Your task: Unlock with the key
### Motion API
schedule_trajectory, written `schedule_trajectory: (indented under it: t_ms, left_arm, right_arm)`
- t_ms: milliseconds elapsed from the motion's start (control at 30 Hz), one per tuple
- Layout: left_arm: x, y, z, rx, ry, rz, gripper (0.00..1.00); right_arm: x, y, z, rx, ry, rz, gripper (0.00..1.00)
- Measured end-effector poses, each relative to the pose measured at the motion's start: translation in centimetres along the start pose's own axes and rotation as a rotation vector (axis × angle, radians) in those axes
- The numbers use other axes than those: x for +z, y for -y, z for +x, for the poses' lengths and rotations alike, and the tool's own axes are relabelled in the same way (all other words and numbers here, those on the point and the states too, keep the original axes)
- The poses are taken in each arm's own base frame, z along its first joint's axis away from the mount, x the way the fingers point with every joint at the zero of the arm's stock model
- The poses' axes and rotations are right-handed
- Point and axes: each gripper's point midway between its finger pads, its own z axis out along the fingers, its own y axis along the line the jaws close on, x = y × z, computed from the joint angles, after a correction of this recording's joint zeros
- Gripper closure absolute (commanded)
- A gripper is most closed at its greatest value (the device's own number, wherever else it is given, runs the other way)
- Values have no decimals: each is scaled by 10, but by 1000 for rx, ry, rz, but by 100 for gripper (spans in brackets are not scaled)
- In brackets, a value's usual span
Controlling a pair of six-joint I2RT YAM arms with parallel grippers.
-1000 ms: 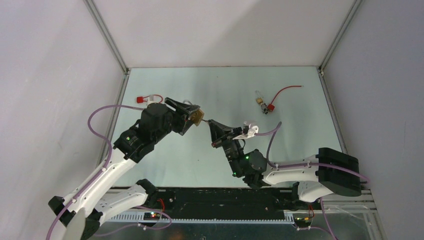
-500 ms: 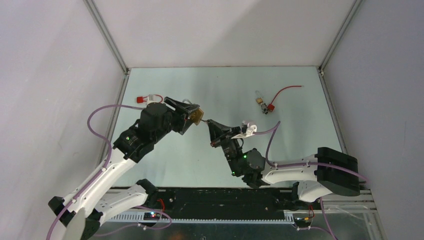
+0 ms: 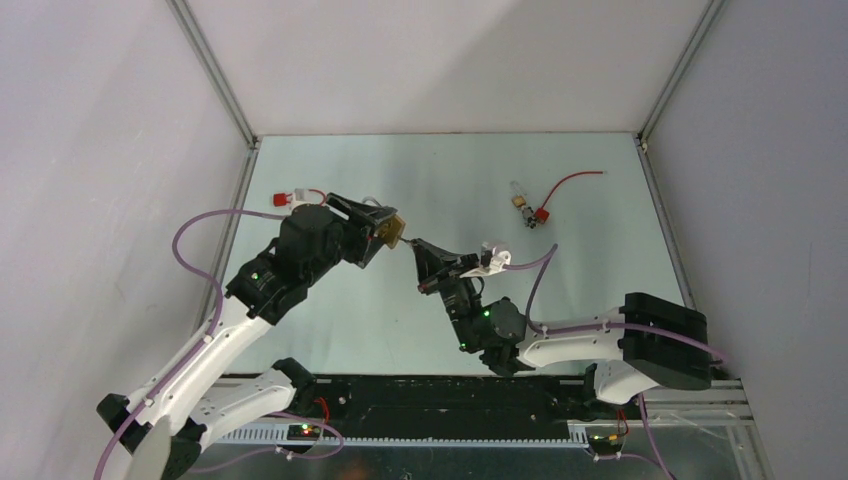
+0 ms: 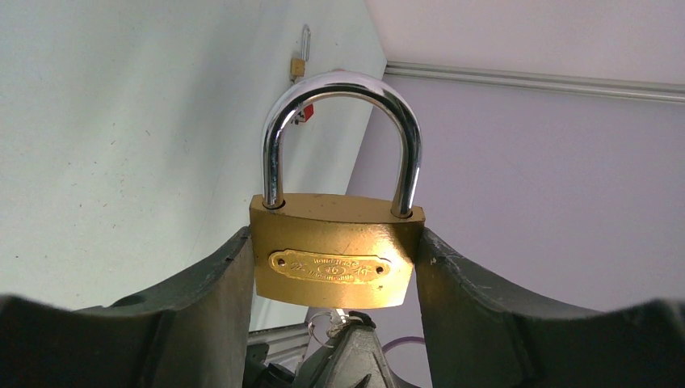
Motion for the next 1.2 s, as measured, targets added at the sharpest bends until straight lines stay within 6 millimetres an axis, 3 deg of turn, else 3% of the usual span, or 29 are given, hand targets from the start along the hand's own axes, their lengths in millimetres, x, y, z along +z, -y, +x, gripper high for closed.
schedule_trajectory:
  t_ms: [600,1200]
  left_arm:
    - [0,7,-5,-9,23,28,100]
    - [-2,16,-3,-4,7,66,100]
  right_arm:
    - [-2,-6,16,70,-14,-10,100]
    - [4,-8,-6,87,-6,-48,100]
